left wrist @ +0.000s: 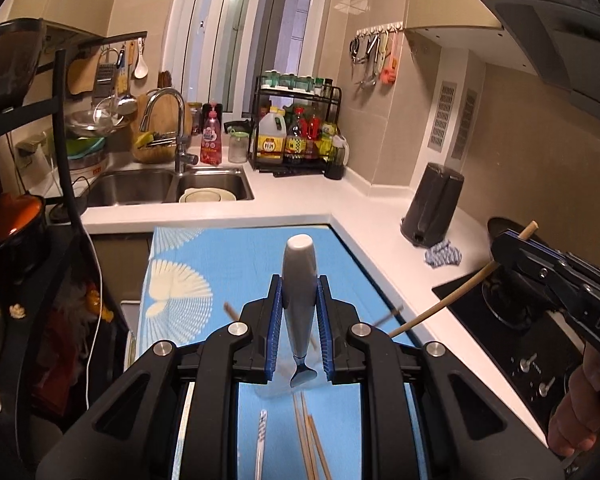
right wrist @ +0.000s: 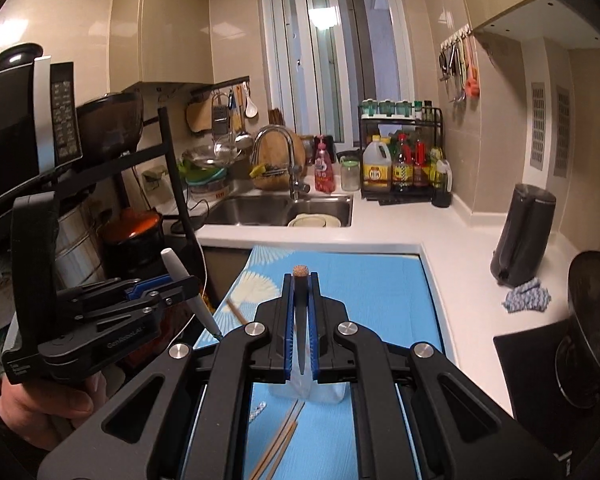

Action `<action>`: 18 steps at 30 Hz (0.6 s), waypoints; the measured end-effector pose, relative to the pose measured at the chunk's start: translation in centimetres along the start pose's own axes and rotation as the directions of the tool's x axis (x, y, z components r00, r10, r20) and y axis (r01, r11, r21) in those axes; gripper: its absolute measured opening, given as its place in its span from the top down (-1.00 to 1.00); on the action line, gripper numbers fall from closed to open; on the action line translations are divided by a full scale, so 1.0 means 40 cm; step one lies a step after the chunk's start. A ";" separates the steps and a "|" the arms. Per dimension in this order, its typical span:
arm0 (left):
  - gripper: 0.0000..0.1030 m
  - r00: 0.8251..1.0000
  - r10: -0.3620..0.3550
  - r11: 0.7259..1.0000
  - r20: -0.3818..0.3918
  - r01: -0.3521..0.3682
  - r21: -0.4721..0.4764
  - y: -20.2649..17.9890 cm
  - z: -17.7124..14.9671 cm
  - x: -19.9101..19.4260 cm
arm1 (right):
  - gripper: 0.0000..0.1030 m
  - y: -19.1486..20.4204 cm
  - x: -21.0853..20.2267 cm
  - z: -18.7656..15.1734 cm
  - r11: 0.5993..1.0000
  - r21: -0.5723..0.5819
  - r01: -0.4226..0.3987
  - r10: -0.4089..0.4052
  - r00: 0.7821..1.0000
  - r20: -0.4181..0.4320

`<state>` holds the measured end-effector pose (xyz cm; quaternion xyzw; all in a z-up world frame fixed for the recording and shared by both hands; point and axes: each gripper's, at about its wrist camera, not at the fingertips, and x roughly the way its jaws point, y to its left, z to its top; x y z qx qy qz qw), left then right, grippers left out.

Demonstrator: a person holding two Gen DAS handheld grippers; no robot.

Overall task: Organize utensils
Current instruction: 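Lower the fork and chopstick into the container and open both tools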

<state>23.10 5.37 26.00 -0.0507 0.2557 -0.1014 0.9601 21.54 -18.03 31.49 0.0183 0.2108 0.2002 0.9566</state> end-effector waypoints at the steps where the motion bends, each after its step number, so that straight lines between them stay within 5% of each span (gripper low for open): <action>1: 0.67 1.000 -0.003 1.000 0.007 0.003 0.004 0.001 0.011 0.019 | 0.88 -0.003 0.015 0.009 1.000 -0.005 0.011 -0.011 1.000 0.006; 7: 0.67 1.000 -0.007 1.000 -0.027 0.006 -0.010 0.018 0.013 0.157 | 0.88 -0.028 0.127 0.003 0.999 -0.006 0.048 -0.048 0.999 -0.012; 18: 0.67 0.989 0.003 0.999 -0.146 0.002 0.037 0.035 -0.112 0.327 | 0.85 -0.055 0.319 -0.143 0.998 -0.012 0.063 -0.064 0.986 -0.154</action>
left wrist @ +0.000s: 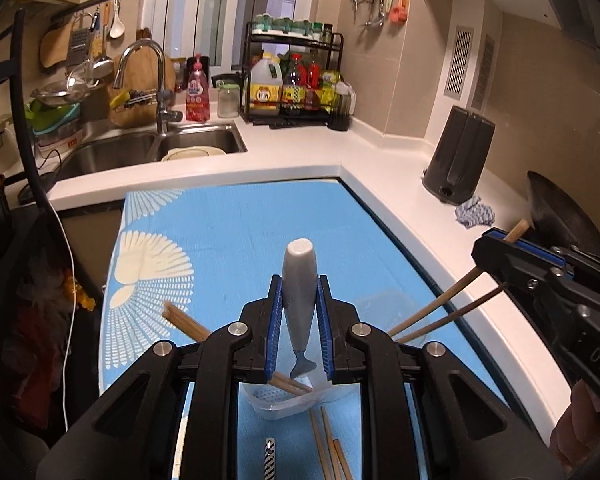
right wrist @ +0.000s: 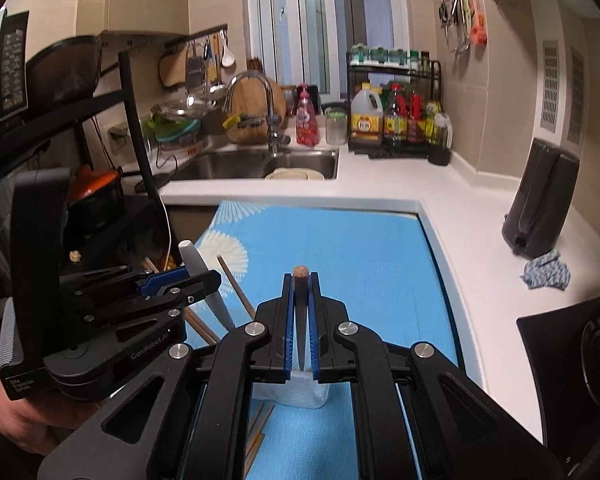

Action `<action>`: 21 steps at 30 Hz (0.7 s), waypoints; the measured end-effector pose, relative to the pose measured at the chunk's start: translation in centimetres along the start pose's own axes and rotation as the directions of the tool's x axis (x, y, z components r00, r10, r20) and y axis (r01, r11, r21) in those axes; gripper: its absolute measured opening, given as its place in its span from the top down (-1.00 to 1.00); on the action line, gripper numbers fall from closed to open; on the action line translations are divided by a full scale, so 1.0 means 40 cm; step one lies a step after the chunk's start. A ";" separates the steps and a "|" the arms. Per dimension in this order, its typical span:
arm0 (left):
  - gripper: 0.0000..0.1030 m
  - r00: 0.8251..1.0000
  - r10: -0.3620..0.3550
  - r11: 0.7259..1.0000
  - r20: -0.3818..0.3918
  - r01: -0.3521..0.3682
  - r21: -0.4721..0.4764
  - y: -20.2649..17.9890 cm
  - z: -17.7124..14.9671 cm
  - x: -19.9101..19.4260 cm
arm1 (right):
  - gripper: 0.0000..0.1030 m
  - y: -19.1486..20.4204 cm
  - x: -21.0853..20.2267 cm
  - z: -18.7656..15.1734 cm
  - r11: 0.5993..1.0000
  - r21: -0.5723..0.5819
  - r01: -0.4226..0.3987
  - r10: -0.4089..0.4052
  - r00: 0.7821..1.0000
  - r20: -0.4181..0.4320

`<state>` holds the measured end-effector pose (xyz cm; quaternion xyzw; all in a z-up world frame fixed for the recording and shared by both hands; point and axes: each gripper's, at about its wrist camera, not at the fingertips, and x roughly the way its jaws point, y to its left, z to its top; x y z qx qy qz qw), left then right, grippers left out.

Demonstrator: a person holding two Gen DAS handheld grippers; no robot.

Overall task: Organize utensils
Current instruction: 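Lower the fork and chopstick into the container and open both tools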

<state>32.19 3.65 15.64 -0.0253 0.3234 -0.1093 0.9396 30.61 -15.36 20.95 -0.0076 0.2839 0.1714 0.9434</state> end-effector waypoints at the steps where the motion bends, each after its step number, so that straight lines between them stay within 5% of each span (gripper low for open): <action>1: 0.66 1.000 0.002 1.000 -0.003 -0.002 0.000 0.000 -0.008 0.000 | 0.79 0.003 0.007 -0.008 1.000 0.000 0.004 -0.004 1.000 -0.009; 6: 0.41 1.000 -0.005 1.000 0.016 0.005 -0.005 0.001 -0.023 -0.019 | 0.47 0.008 0.016 -0.031 1.000 -0.007 0.018 -0.018 1.000 -0.021; 21: 0.39 0.989 -0.011 1.000 0.145 0.013 -0.015 -0.022 -0.021 -0.219 | 0.36 0.031 -0.168 -0.016 0.997 -0.018 0.081 -0.079 0.991 0.106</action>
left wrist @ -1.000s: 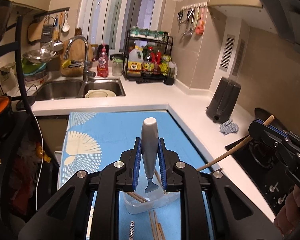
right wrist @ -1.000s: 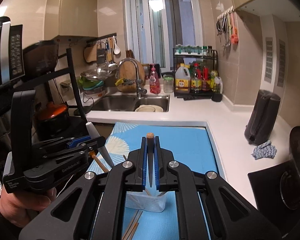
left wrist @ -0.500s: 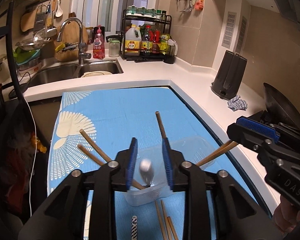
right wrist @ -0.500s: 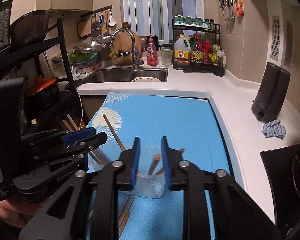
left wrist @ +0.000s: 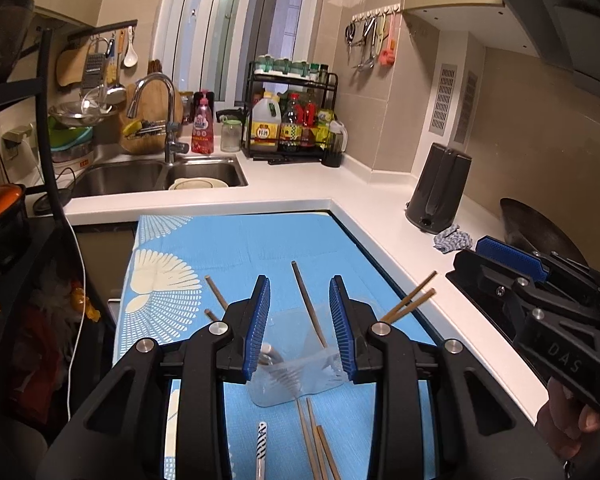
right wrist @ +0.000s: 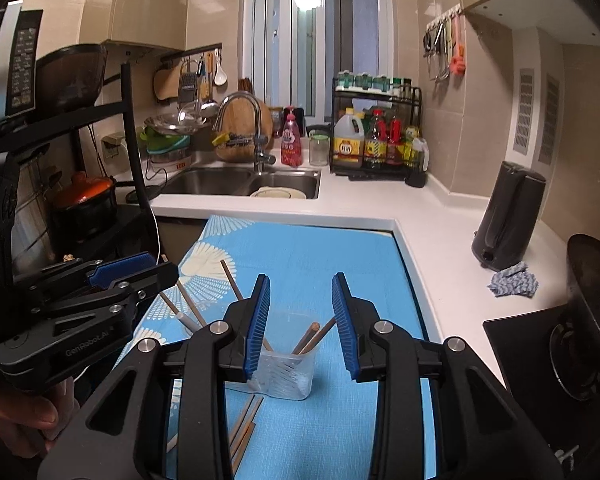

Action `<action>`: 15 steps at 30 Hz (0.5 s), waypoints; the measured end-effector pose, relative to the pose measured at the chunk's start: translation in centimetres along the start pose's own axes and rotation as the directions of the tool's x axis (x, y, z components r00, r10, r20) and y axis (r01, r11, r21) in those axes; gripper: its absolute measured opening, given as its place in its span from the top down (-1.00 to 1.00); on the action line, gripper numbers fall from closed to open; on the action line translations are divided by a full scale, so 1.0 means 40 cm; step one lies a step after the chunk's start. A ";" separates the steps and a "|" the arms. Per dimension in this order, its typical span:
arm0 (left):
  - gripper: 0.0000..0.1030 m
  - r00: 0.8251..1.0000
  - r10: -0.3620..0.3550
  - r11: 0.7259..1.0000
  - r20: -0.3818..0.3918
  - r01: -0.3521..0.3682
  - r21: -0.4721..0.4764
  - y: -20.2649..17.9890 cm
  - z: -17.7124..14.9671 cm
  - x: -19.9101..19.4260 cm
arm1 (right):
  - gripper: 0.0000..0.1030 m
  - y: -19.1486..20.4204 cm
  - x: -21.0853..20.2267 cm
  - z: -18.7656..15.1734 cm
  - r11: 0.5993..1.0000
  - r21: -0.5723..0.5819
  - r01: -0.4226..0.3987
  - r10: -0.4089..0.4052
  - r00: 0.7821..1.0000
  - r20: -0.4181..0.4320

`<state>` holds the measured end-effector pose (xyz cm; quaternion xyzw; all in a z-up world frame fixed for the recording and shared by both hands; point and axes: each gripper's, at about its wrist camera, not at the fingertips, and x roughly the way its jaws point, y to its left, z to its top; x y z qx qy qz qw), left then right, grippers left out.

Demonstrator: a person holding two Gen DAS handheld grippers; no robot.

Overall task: Organize utensils
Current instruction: 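Lower the fork and chopstick into the container and open both tools, then return to the cloth and grasp a wooden chopstick with the right tool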

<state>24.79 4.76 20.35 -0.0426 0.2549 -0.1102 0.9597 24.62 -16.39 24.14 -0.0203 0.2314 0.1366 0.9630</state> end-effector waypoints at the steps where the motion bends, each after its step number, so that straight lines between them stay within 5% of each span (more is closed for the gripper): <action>1: 0.39 1.000 0.002 1.000 0.008 -0.002 0.001 -0.001 -0.004 -0.017 | 0.36 0.000 -0.023 -0.004 1.000 0.004 0.004 -0.005 1.000 0.017; 12: 0.39 1.000 0.000 1.000 0.003 0.000 -0.029 -0.014 -0.204 -0.154 | 0.37 -0.003 -0.221 -0.182 0.997 0.070 0.008 -0.016 0.993 0.113; 14: 0.39 1.000 0.010 0.999 -0.004 -0.010 -0.031 -0.012 -0.254 -0.169 | 0.53 -0.004 -0.235 -0.225 0.996 0.089 -0.005 -0.005 0.994 0.111; 15: 0.40 1.000 0.013 0.999 -0.006 -0.013 -0.035 -0.008 -0.276 -0.176 | 0.84 -0.004 -0.240 -0.253 0.995 0.097 -0.023 0.012 0.994 0.109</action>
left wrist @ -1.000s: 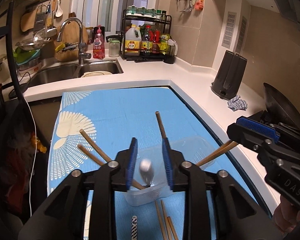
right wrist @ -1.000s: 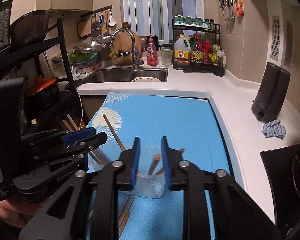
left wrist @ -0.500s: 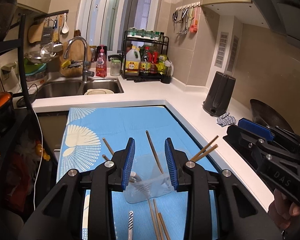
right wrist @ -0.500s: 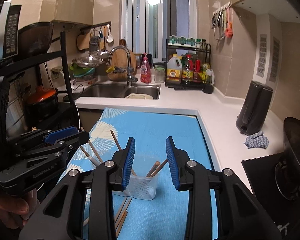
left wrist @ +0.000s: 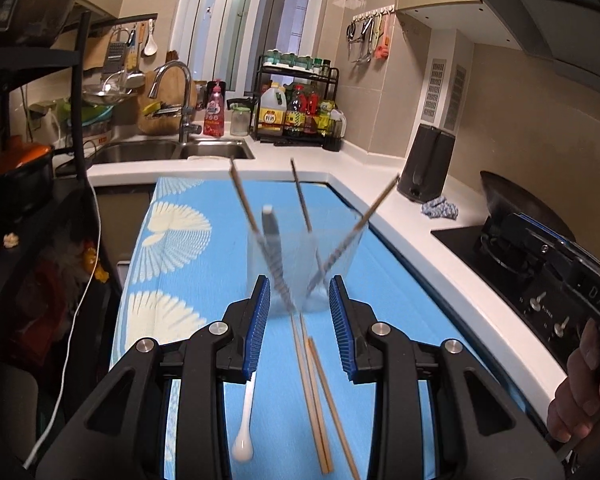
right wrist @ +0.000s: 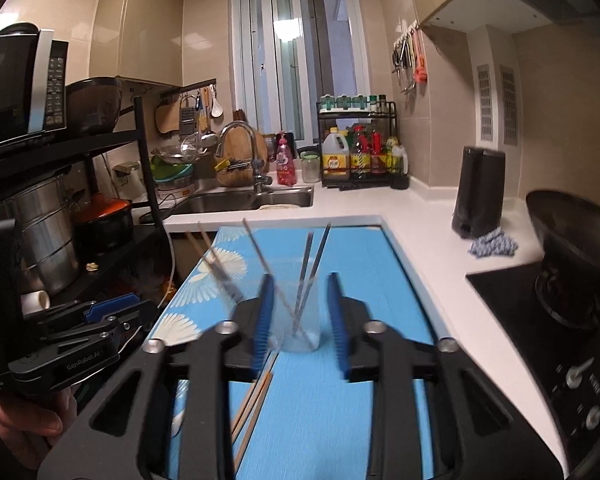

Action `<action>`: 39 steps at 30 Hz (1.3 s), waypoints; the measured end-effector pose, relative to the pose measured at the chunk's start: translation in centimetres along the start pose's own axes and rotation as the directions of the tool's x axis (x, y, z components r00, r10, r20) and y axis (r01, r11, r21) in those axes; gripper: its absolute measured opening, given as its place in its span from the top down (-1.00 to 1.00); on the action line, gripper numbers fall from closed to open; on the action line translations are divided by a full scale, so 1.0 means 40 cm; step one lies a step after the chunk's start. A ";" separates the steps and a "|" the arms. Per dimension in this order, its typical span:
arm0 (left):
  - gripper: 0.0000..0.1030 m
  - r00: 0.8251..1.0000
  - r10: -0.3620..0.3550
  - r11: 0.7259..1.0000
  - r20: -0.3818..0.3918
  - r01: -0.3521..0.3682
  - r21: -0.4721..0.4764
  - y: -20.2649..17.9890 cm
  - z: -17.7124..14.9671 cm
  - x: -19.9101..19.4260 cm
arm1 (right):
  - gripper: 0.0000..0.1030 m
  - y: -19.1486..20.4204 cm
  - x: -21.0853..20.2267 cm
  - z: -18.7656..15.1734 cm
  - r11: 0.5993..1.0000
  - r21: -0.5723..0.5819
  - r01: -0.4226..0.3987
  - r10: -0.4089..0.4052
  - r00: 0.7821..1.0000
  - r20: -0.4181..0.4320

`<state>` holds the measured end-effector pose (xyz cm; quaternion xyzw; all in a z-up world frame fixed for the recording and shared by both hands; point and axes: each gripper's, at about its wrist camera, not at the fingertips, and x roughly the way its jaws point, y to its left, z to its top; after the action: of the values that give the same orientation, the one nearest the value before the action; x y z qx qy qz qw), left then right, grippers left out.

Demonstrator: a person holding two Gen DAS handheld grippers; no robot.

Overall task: Organize utensils
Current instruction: 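Return to the cloth and grasp a wooden chopstick with the right tool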

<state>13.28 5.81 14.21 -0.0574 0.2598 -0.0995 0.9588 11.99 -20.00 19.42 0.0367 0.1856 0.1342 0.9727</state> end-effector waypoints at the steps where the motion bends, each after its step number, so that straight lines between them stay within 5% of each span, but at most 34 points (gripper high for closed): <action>1: 0.42 1.000 0.004 1.000 -0.001 -0.004 -0.005 0.005 -0.026 -0.004 | 0.91 0.000 -0.004 -0.029 1.000 0.006 -0.010 0.010 1.000 -0.005; 7: 0.67 0.998 0.054 0.998 -0.034 -0.055 -0.010 0.025 -0.197 -0.010 | 0.90 0.001 0.030 -0.228 0.997 0.070 -0.034 0.044 0.990 -0.134; 15: 0.68 0.997 0.076 0.996 -0.024 -0.077 -0.035 0.026 -0.382 -0.032 | 0.84 0.075 0.100 -0.427 0.987 0.112 -0.118 0.146 0.946 -0.290; 21: 0.68 0.997 0.079 0.996 -0.026 -0.079 -0.037 0.024 -0.438 -0.045 | 0.46 0.128 0.130 -0.482 0.987 0.091 -0.132 0.155 0.927 -0.341; 27: 0.68 0.997 0.077 0.997 -0.019 -0.077 -0.029 0.011 -0.457 -0.052 | 0.42 0.147 0.148 -0.507 0.995 0.043 -0.091 0.100 0.917 -0.386; 33: 0.68 0.997 0.068 0.997 -0.022 -0.068 -0.026 0.000 -0.459 -0.039 | 0.85 0.127 0.142 -0.513 0.998 0.030 -0.048 0.056 0.918 -0.392; 39: 0.68 0.997 0.055 0.998 -0.045 -0.056 -0.015 -0.009 -0.464 -0.024 | 0.87 0.094 0.126 -0.515 1.000 0.030 0.003 0.009 0.923 -0.385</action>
<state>2.98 4.61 -1.20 -0.0557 0.2835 -0.0720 0.9547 7.94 -14.54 -1.01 0.0244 0.3748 0.1377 0.9165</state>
